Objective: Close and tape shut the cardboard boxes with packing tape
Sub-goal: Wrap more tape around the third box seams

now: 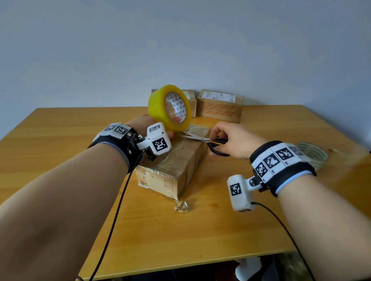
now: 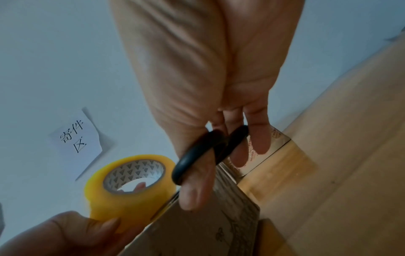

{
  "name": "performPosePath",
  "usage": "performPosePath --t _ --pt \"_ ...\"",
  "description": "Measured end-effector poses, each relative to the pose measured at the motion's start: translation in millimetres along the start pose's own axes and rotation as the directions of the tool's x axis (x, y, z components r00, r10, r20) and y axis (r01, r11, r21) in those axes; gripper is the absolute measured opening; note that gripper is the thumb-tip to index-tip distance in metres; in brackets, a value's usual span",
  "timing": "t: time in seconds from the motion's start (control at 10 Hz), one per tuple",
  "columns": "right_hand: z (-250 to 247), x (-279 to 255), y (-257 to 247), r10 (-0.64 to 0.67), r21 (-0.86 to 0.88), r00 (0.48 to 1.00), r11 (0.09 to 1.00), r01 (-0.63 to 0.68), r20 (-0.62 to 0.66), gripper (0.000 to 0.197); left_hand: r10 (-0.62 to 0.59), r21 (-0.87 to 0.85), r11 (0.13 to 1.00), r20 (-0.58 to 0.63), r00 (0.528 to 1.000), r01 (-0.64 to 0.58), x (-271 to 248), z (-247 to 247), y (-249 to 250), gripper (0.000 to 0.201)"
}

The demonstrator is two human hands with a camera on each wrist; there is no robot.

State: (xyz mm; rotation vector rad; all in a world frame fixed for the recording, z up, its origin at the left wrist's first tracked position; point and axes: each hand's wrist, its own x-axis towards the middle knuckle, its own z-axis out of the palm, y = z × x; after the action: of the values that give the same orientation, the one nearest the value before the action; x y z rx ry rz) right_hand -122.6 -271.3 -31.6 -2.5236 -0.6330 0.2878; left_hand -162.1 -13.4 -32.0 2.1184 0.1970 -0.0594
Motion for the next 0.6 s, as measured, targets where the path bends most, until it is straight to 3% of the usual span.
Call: performPosePath --t 0.1,0.2,0.3,0.4,0.5,0.6 --pt "1 1 2 -0.02 -0.023 1.0 1.0 0.019 -0.02 0.03 -0.017 -0.023 1.0 -0.043 0.999 0.016 4 0 -1 0.049" --pt "2 0 3 -0.035 -0.068 0.999 0.997 0.032 -0.033 0.025 -0.044 0.03 0.999 -0.028 0.999 0.045 4 1 1 0.047" --pt "1 0 5 -0.043 -0.083 0.998 0.996 0.039 -0.052 0.022 -0.088 -0.236 0.969 -0.038 0.995 0.076 5 2 1 0.041" --pt "2 -1 9 -0.025 -0.024 0.997 0.999 0.023 -0.079 0.019 -0.165 -0.586 0.799 0.007 0.986 0.138 3 2 6 0.017" --pt "2 -2 14 0.04 0.137 0.995 0.99 -0.027 -0.092 0.02 -0.204 -0.678 0.721 -0.008 0.979 0.145 2 1 12 0.029" --pt "3 -7 18 0.111 0.382 0.994 0.918 -0.11 0.019 0.025 -0.175 -0.71 0.692 0.012 0.985 0.132 2 4 18 0.036"
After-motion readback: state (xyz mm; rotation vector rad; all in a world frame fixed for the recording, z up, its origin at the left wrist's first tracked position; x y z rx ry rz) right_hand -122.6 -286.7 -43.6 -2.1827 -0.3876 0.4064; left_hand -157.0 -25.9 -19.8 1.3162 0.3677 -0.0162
